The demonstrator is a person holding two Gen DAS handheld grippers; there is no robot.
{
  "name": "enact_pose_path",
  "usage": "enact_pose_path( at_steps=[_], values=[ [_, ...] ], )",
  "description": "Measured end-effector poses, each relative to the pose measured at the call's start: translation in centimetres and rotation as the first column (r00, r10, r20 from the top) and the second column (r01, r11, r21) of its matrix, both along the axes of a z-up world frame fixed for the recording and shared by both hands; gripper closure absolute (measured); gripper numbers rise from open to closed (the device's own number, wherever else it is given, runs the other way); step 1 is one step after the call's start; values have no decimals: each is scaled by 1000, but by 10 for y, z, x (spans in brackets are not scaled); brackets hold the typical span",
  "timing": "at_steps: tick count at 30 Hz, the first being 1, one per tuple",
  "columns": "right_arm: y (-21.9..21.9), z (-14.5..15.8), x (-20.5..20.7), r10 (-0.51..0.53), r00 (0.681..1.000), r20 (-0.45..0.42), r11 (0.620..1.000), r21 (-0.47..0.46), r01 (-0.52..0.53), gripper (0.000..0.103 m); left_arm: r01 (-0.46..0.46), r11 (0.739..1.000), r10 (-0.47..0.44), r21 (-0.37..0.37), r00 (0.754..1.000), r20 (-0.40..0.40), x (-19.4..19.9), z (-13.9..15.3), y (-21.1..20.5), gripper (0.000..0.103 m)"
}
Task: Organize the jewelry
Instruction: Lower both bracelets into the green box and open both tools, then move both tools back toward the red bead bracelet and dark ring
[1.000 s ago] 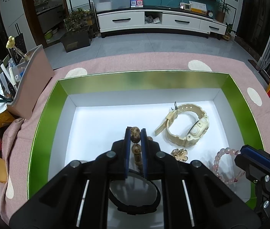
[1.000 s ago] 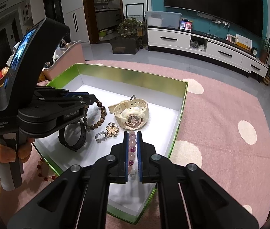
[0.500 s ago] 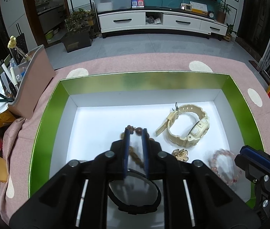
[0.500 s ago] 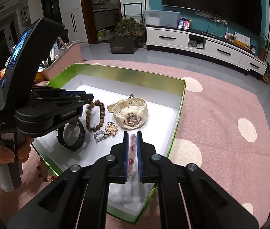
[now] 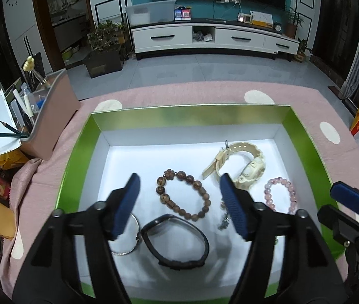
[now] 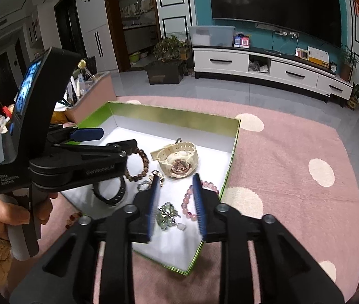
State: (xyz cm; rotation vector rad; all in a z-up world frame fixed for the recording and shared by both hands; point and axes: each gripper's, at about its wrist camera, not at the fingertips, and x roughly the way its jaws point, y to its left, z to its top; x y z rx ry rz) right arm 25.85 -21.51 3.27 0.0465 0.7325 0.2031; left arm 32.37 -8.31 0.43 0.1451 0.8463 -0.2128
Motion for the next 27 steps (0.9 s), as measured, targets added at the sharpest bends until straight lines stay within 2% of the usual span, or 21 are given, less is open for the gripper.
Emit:
enact_pose_path(
  at_steps=[5, 9, 18, 21, 24, 27],
  values=[
    [-3, 11, -21, -5, 1000, 22, 1000, 17, 5, 62, -4, 1000, 4, -12, 1000, 20, -21, 11, 6, 18],
    [-4, 16, -39, -12, 1000, 29, 1000, 28, 11, 57, -1, 1000, 2, -14, 999, 39, -40, 18, 11, 11],
    [-5, 18, -80, -17, 1000, 24, 999, 51, 16, 53, 13, 1000, -12, -10, 998, 59, -87, 32, 16, 5],
    [-3, 16, -94, -11, 1000, 10, 998, 56, 10, 51, 7, 1000, -6, -6, 999, 46, -104, 32, 20, 3],
    [0, 12, -108, -3, 1000, -4, 998, 63, 4, 44, 9, 1000, -9, -3, 1000, 29, -124, 27, 24, 2],
    [6, 7, -123, 11, 1000, -16, 998, 60, -10, 44, 14, 1000, -14, -6, 1000, 19, -140, 22, 27, 2]
  ],
)
